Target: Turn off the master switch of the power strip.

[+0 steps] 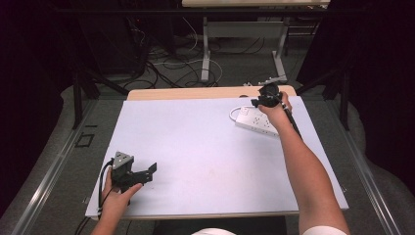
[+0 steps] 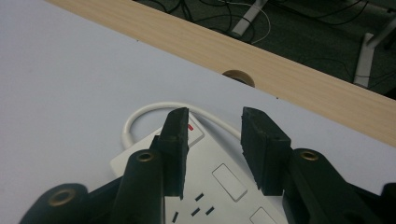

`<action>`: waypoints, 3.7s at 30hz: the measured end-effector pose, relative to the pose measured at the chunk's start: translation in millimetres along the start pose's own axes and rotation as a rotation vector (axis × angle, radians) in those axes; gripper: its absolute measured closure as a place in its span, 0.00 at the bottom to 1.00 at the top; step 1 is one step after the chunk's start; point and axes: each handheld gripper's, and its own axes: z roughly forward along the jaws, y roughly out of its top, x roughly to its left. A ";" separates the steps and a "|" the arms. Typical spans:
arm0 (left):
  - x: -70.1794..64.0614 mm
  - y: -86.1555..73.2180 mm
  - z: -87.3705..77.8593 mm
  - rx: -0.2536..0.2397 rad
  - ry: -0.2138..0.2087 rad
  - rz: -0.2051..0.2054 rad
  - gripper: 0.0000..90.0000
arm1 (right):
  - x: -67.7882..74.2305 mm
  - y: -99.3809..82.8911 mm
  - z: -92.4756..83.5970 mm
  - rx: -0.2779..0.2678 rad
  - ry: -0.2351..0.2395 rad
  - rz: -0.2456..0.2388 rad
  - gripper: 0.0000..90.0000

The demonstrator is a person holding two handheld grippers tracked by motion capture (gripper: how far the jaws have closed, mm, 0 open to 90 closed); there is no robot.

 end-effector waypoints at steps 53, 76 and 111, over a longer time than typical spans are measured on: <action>1.1 -1.5 0.4 0.001 -0.016 -0.011 0.06 | 16.1 -22.5 64.3 0.065 0.063 0.033 1.00; -0.2 -4.1 -0.7 0.008 -0.010 -0.010 0.06 | 16.4 -20.3 58.7 0.071 0.042 0.049 0.95; -1.4 -4.3 1.8 0.016 -0.009 0.001 0.06 | 21.7 -4.2 22.0 0.077 0.067 -0.007 0.74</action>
